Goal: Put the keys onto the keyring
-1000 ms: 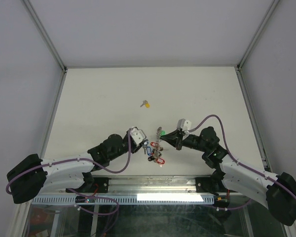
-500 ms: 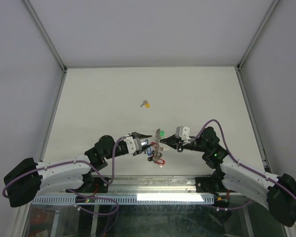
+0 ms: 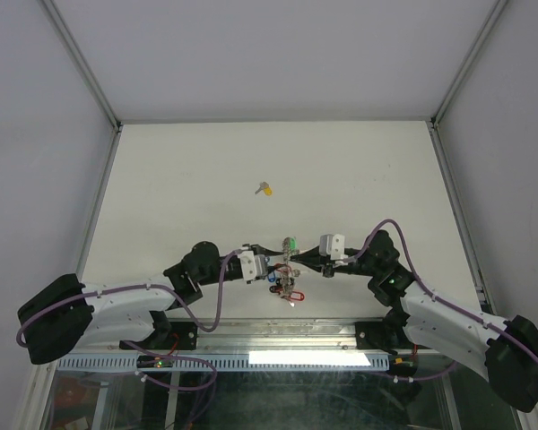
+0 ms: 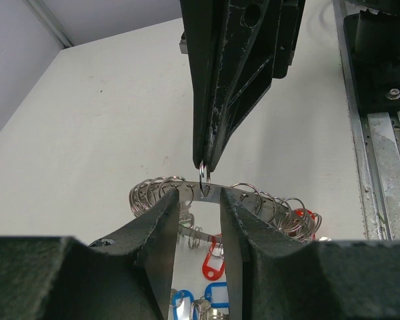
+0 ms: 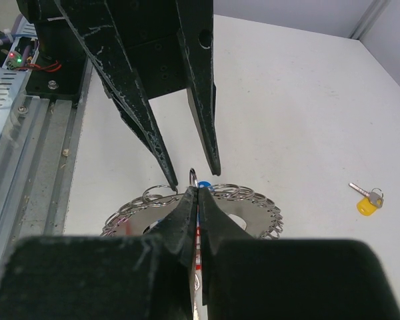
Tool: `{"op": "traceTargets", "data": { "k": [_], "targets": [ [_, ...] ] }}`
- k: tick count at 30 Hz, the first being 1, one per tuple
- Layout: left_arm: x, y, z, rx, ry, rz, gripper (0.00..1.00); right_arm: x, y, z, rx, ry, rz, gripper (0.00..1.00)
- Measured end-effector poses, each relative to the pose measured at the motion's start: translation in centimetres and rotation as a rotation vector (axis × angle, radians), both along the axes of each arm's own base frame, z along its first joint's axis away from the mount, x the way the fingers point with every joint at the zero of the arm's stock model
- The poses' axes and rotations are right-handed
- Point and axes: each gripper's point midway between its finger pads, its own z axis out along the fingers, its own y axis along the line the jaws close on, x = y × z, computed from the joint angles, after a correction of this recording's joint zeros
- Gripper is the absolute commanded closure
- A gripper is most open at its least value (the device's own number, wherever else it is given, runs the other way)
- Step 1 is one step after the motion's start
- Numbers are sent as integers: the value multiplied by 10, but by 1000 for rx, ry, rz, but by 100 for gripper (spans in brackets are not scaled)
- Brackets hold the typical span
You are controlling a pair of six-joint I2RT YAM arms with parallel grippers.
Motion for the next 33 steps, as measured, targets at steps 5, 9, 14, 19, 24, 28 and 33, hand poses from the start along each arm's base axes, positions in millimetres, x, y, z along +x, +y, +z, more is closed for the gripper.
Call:
{"op": "traceTargets", "data": {
  "k": [5, 9, 14, 19, 24, 28, 33],
  "targets": [
    [3, -4, 0, 8, -9, 0, 77, -1, 0, 0, 0, -8, 6, 100],
    [5, -7, 2, 9, -14, -2, 83, -2, 0, 0, 0, -12, 13, 100],
    [5, -8, 2, 17, -14, -6, 100, -2, 0, 0, -1, -17, 18, 100],
    [7, -10, -1, 41, -12, -7, 100, -2, -1, -3, -16, -18, 17, 95],
    [7, -9, -4, 61, -14, -8, 100, -1, -1, -2, -83, 5, 30, 75],
    [8, -10, -4, 72, -23, -7, 100, 2, 0, 5, -123, 3, 34, 74],
    [8, -9, -7, 88, -23, -8, 100, 4, -4, -6, -181, 25, 16, 75]
  ]
}}
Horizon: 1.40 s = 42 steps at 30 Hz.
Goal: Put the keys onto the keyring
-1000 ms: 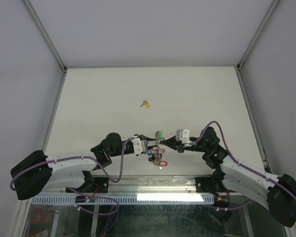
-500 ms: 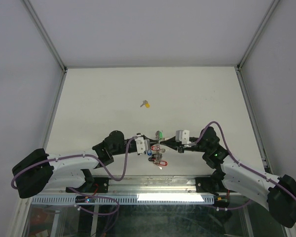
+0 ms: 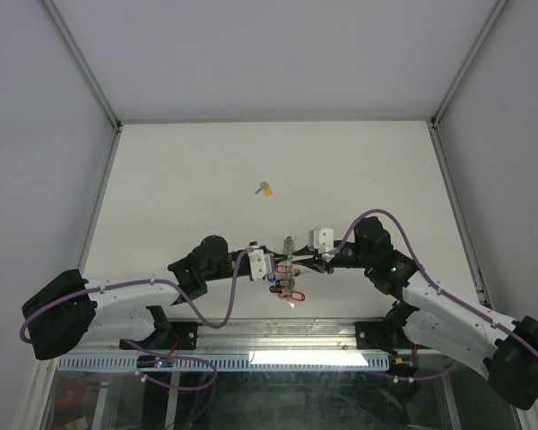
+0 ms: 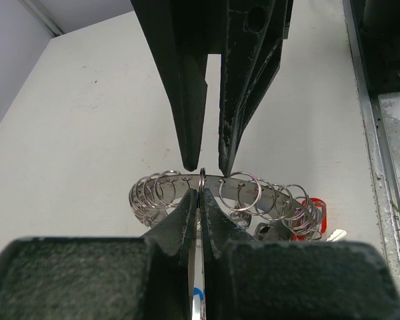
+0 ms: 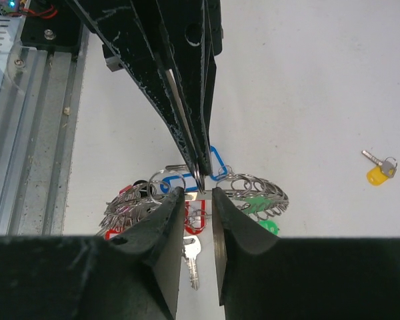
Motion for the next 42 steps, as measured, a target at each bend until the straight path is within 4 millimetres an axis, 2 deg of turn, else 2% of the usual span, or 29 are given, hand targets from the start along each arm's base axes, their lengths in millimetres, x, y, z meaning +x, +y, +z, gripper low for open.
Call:
{"op": "traceTargets", "data": {
  "k": [4, 26, 32, 42],
  "targets": [
    [1, 0, 1, 4, 1, 4, 100, 1, -3, -7, -53, 15, -5, 75],
    [5, -6, 16, -19, -33, 3, 100, 12, -9, -8, -97, -8, -63, 76],
    [6, -6, 15, -14, -31, 3, 100, 13, -8, -4, -91, -18, -63, 77],
    [6, -6, 14, -12, -30, 3, 100, 15, -6, -10, -104, -3, -58, 77]
  ]
}}
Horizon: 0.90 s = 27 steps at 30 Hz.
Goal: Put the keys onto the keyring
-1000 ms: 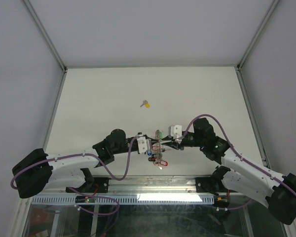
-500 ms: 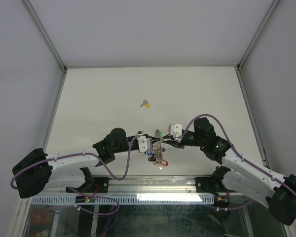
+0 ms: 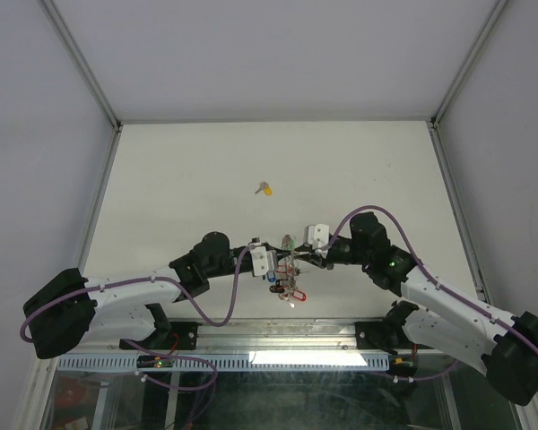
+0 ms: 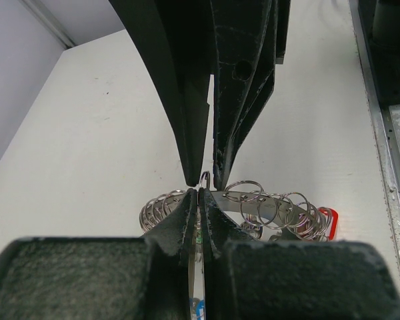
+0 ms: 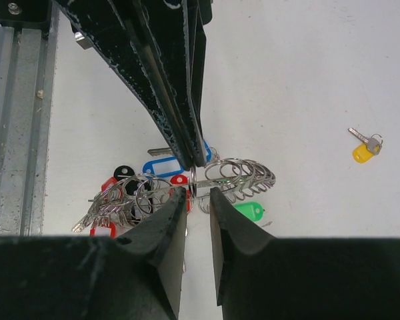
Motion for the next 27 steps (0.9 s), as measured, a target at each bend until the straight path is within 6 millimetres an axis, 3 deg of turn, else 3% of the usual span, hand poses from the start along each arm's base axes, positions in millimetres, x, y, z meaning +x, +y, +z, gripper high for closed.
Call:
{"op": "traceTargets", "data": {
  "k": [15, 18, 22, 24, 25, 27],
  "targets": [
    [1, -2, 0, 2, 1, -2, 100, 3, 4, 1, 5, -1, 9, 79],
    [1, -2, 1, 1, 1, -2, 100, 2, 5, 2, 7, -2, 13, 83],
    [1, -3, 1, 2, 1, -2, 100, 1, 5, 2, 9, -4, 21, 100],
    [2, -3, 1, 2, -1, -2, 100, 0, 5, 2, 10, -3, 27, 100],
    [2, -3, 1, 2, 0, -2, 99, 0, 5, 2, 9, -5, 27, 100],
    [2, -3, 1, 3, 0, -2, 84, 0, 5, 2, 9, -7, 27, 100]
  ]
}}
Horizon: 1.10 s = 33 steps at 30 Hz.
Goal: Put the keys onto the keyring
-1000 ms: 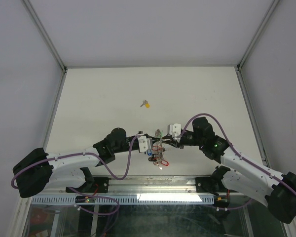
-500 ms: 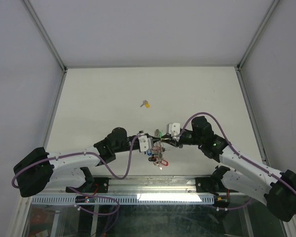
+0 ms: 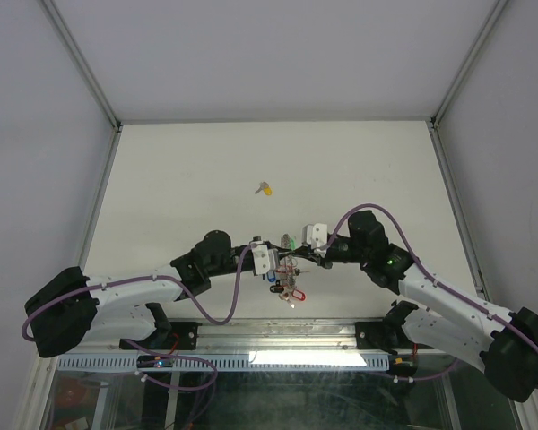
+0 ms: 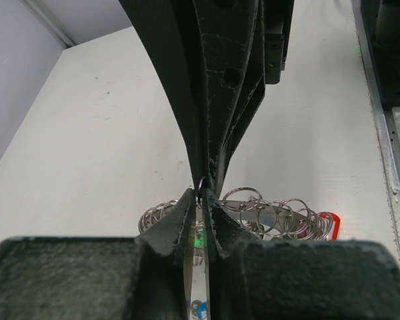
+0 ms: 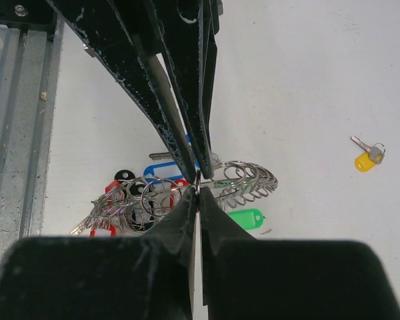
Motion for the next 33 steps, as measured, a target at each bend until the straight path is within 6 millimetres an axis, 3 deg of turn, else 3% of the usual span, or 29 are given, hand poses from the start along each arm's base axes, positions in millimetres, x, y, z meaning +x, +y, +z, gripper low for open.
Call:
{"op": "traceTargets", "data": {
  "k": [5, 12, 19, 26, 33],
  "targets": [
    [0, 5, 6, -15, 16, 23, 64, -1, -4, 2, -6, -15, -8, 100],
    [2, 37, 19, -121, 96, 171, 61, -3, -11, 1, -30, -39, -19, 100],
    [24, 63, -19, -93, 346, 448, 60, -3, -22, 5, -80, -41, -48, 100],
    [41, 77, -65, 25, 621, 745, 62, 0, -31, 30, -115, -40, -92, 100],
    [47, 58, -60, 80, 791, 842, 56, -1, -35, 32, -140, 19, -127, 100]
  ]
}}
